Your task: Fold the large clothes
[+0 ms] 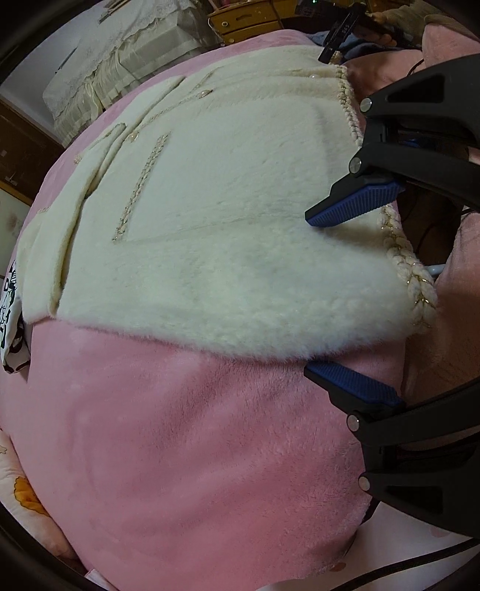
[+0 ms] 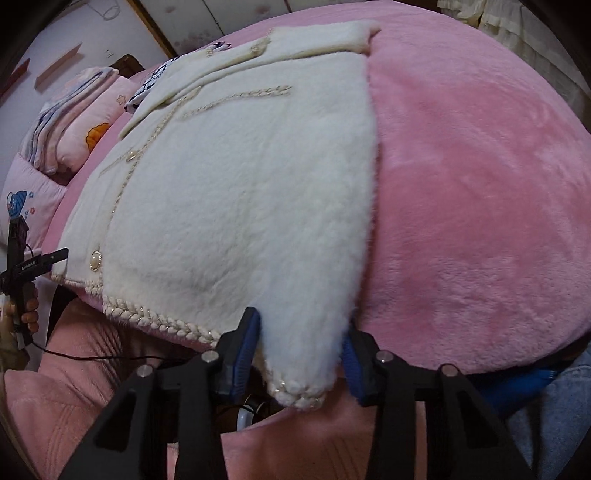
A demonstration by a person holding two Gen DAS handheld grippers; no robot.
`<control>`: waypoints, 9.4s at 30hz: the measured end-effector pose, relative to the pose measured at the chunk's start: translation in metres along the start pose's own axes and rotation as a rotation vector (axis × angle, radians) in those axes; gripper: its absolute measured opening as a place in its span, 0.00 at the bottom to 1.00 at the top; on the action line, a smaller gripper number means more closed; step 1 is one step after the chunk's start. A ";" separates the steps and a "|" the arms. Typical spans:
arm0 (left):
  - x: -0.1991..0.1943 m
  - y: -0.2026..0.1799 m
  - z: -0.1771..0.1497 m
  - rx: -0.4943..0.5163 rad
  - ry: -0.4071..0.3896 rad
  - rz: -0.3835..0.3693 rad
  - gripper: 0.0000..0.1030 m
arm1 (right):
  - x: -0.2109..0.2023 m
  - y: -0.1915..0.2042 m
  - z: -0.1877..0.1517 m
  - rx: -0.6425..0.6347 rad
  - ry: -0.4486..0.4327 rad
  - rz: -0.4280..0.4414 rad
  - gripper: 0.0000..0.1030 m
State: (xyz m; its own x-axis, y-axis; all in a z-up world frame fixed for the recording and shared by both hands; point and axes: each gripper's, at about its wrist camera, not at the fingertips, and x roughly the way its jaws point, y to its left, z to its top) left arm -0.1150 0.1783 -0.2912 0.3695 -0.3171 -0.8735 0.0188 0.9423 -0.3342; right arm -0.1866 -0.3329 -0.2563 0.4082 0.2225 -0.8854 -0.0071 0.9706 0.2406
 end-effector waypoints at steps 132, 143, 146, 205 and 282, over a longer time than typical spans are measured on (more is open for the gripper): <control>0.112 -0.091 0.438 0.056 -0.382 0.471 0.42 | 0.115 -0.042 0.470 0.151 -0.276 -0.437 0.21; 0.077 -0.165 0.329 0.073 -0.341 0.213 0.54 | 0.095 0.110 0.395 -0.029 -0.286 -0.114 0.21; 0.105 -0.163 0.306 0.068 -0.306 0.274 0.54 | 0.120 0.123 0.376 -0.050 -0.246 -0.128 0.21; -0.024 -0.115 0.204 -0.146 -0.306 -0.095 0.78 | -0.030 0.176 0.277 -0.023 -0.432 -0.227 0.45; 0.151 -0.468 0.188 0.564 -0.363 -0.104 0.19 | 0.021 -0.037 0.203 0.278 -0.332 -0.182 0.04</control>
State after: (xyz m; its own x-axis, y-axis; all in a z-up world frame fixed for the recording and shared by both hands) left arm 0.1066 -0.2904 -0.2003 0.6266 -0.4455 -0.6395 0.5162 0.8520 -0.0877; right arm 0.0076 -0.3825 -0.2027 0.6501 -0.0345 -0.7590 0.3178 0.9198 0.2304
